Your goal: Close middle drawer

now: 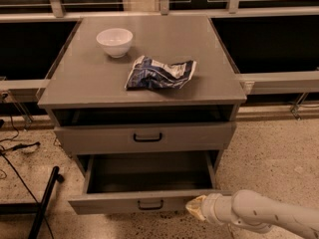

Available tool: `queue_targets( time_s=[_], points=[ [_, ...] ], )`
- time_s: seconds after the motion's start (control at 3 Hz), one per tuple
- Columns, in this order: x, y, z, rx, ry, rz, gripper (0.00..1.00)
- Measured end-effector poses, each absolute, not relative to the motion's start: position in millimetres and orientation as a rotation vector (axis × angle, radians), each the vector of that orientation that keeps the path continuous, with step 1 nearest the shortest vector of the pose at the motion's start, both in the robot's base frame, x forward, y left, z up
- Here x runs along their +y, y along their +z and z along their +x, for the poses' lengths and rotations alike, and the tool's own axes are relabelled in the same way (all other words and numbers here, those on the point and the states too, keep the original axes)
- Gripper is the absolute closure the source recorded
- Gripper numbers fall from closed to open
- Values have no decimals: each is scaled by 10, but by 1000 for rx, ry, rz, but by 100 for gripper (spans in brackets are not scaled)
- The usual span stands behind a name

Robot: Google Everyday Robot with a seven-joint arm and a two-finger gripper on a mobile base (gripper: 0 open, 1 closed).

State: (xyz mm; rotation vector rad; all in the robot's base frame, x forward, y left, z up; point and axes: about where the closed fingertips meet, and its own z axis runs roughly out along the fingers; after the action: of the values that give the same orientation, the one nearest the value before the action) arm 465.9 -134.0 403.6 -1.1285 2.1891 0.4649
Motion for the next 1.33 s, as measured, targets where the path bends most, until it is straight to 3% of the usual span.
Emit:
queue_targets(
  time_s=[0.33, 0.67, 1.33],
  points=[
    [-1290, 4101, 4863, 2162, 483, -1132, 100],
    [-1033, 4280, 5449, 2101, 545, -1156, 100],
    [-1008, 4205, 5601, 2084, 534, -1162, 100]
  ],
)
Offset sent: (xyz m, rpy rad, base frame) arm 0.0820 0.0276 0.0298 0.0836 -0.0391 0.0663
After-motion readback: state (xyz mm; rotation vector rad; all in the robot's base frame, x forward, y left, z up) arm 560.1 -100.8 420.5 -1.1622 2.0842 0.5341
